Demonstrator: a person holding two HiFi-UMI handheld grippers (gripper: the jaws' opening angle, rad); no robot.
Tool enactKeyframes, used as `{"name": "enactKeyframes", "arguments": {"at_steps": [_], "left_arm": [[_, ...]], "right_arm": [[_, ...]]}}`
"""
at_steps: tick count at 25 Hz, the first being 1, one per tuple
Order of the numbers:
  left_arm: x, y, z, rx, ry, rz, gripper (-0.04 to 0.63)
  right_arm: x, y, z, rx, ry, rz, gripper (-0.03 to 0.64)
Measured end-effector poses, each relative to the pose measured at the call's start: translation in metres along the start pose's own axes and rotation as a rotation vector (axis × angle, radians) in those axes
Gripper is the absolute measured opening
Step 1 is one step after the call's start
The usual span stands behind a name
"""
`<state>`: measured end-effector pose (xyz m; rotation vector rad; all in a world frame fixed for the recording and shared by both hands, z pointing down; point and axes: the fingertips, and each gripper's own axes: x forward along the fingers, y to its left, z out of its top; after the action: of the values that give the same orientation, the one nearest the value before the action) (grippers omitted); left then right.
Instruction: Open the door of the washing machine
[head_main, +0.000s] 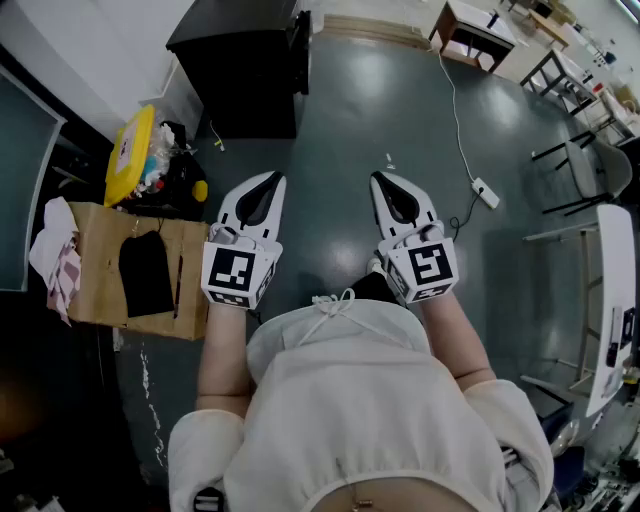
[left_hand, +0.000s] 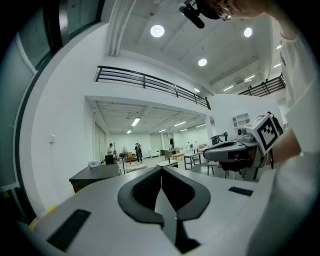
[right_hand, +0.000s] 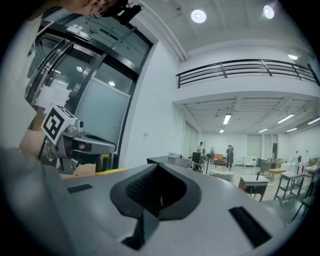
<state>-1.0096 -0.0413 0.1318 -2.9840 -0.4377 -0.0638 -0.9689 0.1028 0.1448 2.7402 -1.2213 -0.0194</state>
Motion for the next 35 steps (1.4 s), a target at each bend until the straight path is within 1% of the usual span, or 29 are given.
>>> {"name": "enactKeyframes", "arguments": {"at_steps": [6,13,17,19,20,21,22,24,26,32,35], "left_arm": [[0.004,0.001,-0.003,0.015,0.000,-0.006,0.021],[0.015,0.002,-0.004,-0.013,0.001,-0.018,0.021],[0.023,0.006,-0.007,-0.014,0.002,-0.018,0.021],[0.028,0.009,-0.010,-0.012,0.004,-0.017,0.021],[0.030,0.011,-0.011,-0.013,0.006,-0.014,0.021],[0.033,0.013,-0.011,-0.017,0.007,-0.012,0.021],[0.037,0.015,-0.011,-0.024,0.007,-0.009,0.021],[0.046,0.020,-0.010,-0.039,0.010,-0.001,0.021],[0.059,0.025,-0.012,-0.046,0.018,0.015,0.021],[0.112,0.039,-0.018,-0.035,0.040,0.086,0.021],[0.150,0.048,-0.021,-0.032,0.058,0.144,0.021]], "right_arm": [[0.002,-0.008,-0.001,0.009,0.001,-0.025,0.003],[0.004,-0.012,-0.006,0.025,0.018,-0.036,0.002],[0.010,-0.011,-0.008,0.033,0.006,0.000,0.005],[0.016,-0.017,-0.010,0.056,-0.001,-0.014,0.002],[0.021,-0.022,-0.011,0.066,-0.002,-0.020,0.164],[0.026,-0.027,-0.012,0.072,-0.001,-0.024,0.375],[0.030,-0.034,-0.013,0.071,0.002,-0.038,0.413],[0.038,-0.051,-0.013,0.055,0.006,-0.072,0.434],[0.048,-0.066,-0.016,0.052,0.013,-0.078,0.439],[0.096,-0.116,-0.033,0.065,0.021,-0.013,0.439],[0.127,-0.147,-0.043,0.056,0.019,0.041,0.439]]}}
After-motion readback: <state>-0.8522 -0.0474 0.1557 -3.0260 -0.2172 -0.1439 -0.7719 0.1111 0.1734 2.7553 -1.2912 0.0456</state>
